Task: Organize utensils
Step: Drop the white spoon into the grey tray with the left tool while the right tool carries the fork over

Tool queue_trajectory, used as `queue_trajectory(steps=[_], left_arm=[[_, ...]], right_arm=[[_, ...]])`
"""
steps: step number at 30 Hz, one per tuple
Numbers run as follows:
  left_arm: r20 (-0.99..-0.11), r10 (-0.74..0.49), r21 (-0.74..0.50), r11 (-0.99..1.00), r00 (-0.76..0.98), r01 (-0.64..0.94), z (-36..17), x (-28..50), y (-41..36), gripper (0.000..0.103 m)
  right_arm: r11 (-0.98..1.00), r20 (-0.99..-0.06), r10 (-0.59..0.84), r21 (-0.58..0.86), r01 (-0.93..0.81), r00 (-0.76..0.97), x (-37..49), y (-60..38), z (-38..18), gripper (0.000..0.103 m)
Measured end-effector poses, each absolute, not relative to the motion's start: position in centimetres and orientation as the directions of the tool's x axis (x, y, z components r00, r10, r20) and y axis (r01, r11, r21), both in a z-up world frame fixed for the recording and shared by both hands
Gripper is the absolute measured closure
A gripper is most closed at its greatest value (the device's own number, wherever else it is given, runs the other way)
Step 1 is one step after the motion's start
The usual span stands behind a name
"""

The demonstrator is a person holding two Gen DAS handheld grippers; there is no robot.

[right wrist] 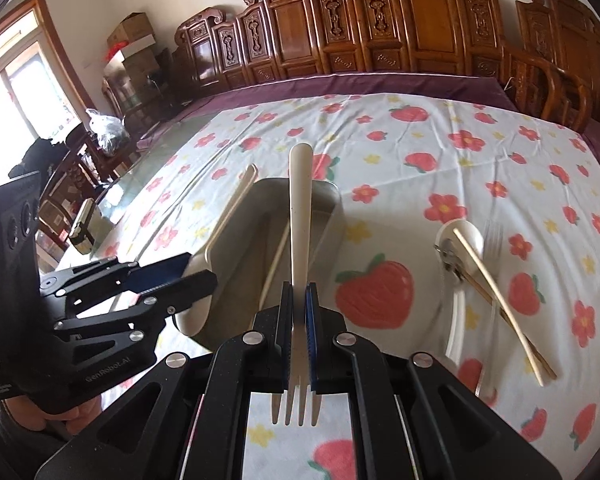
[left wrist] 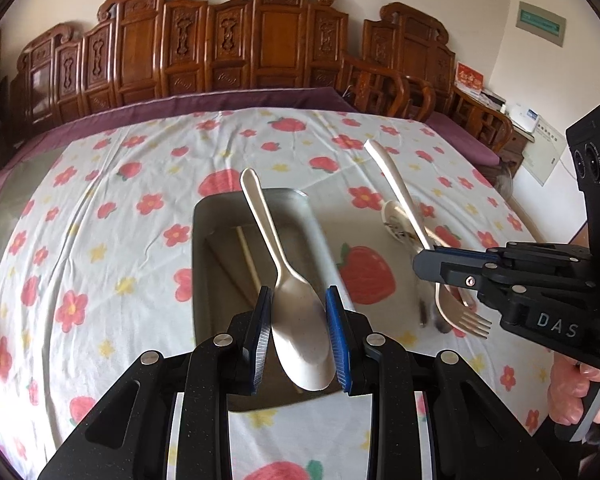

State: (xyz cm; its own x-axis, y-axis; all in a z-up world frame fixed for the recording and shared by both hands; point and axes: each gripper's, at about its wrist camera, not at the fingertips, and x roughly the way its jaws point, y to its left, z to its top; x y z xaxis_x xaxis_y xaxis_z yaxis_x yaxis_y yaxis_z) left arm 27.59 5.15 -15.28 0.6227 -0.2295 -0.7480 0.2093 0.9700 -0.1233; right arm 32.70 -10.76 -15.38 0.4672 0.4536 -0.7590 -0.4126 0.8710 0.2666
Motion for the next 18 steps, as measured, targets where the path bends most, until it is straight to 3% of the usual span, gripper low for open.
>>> queue_trajectory(steps=[4,6,18], left_arm=[[-0.764,-0.229,-0.132,0.971,0.603,0.201,-16.1,28.4,5.7,0.078],[-0.771,-0.227,-0.133,0.971,0.595,0.198,-16.4,28.7,5.9,0.085],[-0.766,-0.199,-0.125,0.979,0.612,0.161,-16.1,29.1,7.3,0.085]], right_arm=[[0.864,-0.757,0.469,0.287,-0.413,0.456,33.7,-9.8,-15.8,0.096],[0.862,-0.756,0.474,0.293,-0.414,0.452,33.9,-9.4,-15.9,0.096],[0.848,-0.763,0.494,0.315,-0.427,0.418,34.7,-7.0,-17.1,0.096]])
